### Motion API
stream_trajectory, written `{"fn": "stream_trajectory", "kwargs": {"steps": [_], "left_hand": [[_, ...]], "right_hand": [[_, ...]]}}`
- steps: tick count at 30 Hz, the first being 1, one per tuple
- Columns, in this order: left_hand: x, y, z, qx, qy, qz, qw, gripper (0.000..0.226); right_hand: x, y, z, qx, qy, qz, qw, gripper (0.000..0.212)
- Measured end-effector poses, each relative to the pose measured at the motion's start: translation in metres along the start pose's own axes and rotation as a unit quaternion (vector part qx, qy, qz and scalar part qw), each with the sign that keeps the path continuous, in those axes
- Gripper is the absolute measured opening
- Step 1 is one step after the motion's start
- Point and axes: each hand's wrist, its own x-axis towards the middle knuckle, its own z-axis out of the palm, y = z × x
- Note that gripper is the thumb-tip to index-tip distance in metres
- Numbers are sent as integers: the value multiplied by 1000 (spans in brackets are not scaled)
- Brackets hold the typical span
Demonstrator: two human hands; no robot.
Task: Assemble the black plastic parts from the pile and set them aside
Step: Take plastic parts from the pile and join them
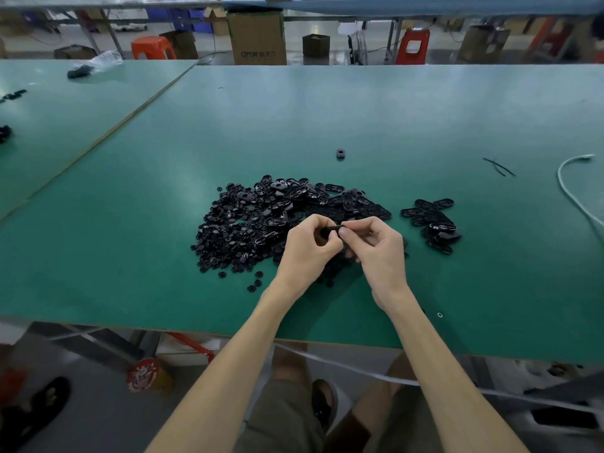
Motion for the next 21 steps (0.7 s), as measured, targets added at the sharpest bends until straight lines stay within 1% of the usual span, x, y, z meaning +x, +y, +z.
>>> {"fn": "stream_trajectory", "kwargs": {"steps": [2,5,10,18,21], "left_hand": [[0,1,-1,-3,3,4,1000,17],[1,2,-5,-28,-3,15,999,8],[0,3,-5,-40,-8,13,999,7],[0,-3,-1,-3,15,14,1000,11],[-1,-2,-1,26,21,43,999,10]], "right_hand": [[0,0,-1,7,8,2,1000,10],[1,0,-2,25,30,8,999,8],[2,0,-2,29,37,15,999,7],[2,2,-2,17,27,17,999,8],[1,1,-2,21,29,17,999,9]]}}
